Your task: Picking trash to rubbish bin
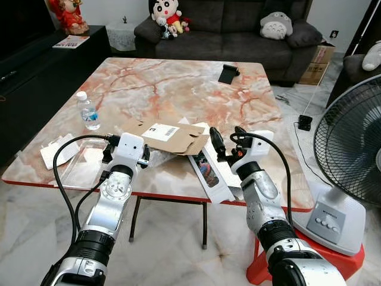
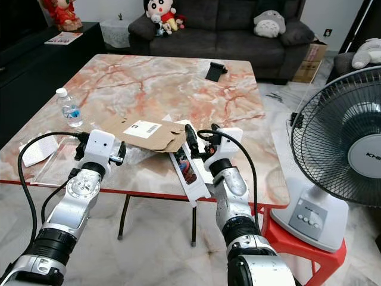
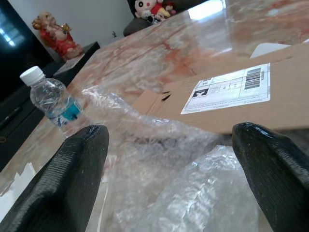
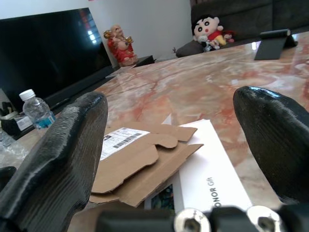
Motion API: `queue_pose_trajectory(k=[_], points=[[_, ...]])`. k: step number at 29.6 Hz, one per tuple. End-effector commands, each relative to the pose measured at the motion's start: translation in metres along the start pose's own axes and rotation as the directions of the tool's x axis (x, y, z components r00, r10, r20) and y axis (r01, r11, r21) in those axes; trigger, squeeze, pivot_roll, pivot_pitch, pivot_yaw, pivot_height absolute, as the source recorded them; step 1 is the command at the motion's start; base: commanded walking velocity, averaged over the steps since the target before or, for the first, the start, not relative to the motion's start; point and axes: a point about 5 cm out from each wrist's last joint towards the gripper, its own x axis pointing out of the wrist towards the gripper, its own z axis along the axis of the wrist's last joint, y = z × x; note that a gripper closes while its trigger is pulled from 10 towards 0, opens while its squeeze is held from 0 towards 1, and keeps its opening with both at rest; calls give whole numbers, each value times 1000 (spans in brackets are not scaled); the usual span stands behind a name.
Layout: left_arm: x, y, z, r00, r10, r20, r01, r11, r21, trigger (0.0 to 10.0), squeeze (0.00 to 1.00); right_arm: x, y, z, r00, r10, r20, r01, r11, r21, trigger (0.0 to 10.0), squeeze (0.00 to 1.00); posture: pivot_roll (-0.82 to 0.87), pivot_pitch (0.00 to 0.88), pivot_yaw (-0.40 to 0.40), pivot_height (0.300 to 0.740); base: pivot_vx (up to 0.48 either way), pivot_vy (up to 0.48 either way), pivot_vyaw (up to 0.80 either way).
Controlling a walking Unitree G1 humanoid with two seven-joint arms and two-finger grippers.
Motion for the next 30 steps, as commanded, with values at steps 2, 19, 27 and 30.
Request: queue_pose_trajectory(k=[2, 19, 27, 30], points=[[-2, -2, 5, 1000, -22, -7, 22, 1000, 18, 10000, 0, 2, 3, 1, 1000, 20, -6, -20, 1000, -1, 10000, 0, 59, 0, -20, 740, 0, 0, 0], [0, -5, 2, 989, -82, -124, 85, 996, 21, 10000, 0, 2, 4, 0, 1000, 29, -11, -29, 1000, 3, 10000, 0, 62, 0, -27, 740, 0, 0, 0], [6, -10, -10, 977, -102, -188, 103, 995, -7, 10000, 0, 3, 4, 0, 999, 32, -15, -32, 999, 4, 10000, 0, 61, 0, -33, 740, 0, 0, 0], [9, -13, -18, 961, -115, -253, 114, 993, -20, 10000, 0, 3, 4, 1, 999, 31, -14, -31, 1000, 3, 10000, 0, 61, 0, -33, 740, 0, 0, 0]])
